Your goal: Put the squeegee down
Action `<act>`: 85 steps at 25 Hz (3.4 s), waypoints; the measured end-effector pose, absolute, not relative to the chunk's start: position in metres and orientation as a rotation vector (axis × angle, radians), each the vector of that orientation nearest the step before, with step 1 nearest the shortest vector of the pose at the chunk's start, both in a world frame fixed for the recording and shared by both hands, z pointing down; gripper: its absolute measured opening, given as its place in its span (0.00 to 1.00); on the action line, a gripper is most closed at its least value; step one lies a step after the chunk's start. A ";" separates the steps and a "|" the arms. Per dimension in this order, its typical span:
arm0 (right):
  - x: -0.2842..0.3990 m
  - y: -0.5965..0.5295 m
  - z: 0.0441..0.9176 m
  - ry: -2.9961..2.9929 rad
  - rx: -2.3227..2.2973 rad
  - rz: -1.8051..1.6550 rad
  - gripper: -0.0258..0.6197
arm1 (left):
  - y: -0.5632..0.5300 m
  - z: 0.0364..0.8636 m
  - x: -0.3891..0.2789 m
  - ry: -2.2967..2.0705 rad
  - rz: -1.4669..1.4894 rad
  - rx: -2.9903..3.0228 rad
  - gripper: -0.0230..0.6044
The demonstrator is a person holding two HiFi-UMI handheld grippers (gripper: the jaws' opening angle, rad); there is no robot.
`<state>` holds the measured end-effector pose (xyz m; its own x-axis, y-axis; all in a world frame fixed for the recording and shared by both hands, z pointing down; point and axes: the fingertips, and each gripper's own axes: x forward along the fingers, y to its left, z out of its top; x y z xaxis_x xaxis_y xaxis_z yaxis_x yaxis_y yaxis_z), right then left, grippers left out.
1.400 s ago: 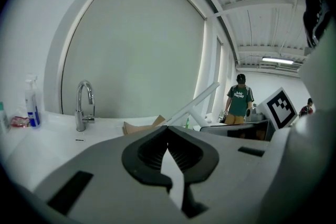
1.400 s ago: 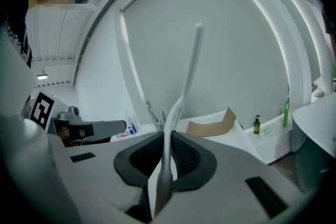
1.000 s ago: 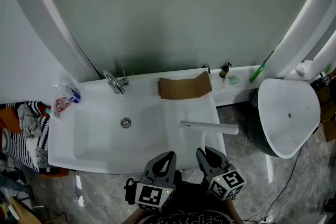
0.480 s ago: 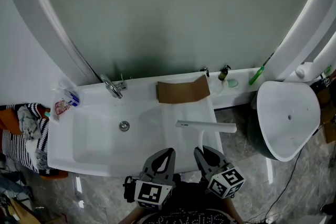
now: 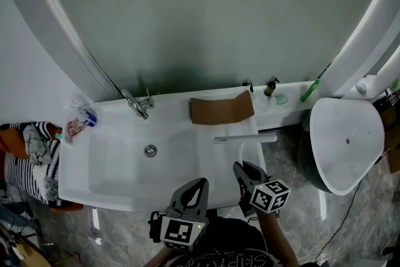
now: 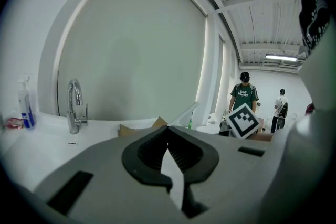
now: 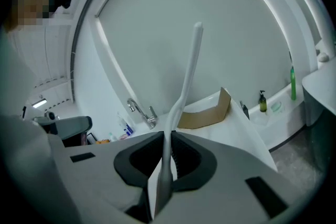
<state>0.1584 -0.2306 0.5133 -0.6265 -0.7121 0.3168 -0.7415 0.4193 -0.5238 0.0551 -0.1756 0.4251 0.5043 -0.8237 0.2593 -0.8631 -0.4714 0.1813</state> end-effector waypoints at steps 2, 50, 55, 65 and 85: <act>0.160 -0.244 0.526 -2.592 1.345 1.077 0.12 | -0.177 0.426 0.052 -1.431 0.208 2.458 0.04; 0.205 -0.300 0.580 -2.289 1.551 1.003 0.21 | -0.181 0.416 0.053 -1.428 0.208 2.495 0.04; 0.196 -0.292 0.496 -2.511 1.567 0.771 0.20 | -0.181 0.408 0.055 -1.420 0.182 2.506 0.04; 0.190 -0.230 0.364 -2.664 1.647 0.155 0.08 | -0.170 0.402 0.060 -1.396 0.145 2.531 0.04; 0.149 -0.129 0.425 -2.609 1.562 0.421 0.07 | -0.123 0.420 0.068 -1.241 0.152 2.599 0.04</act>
<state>0.1487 -0.1291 0.4248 -0.4800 -0.8541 0.2005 -0.8738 0.4450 -0.1960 0.0679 -0.1225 0.4195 0.6307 -0.7491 0.2029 -0.7759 -0.6032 0.1848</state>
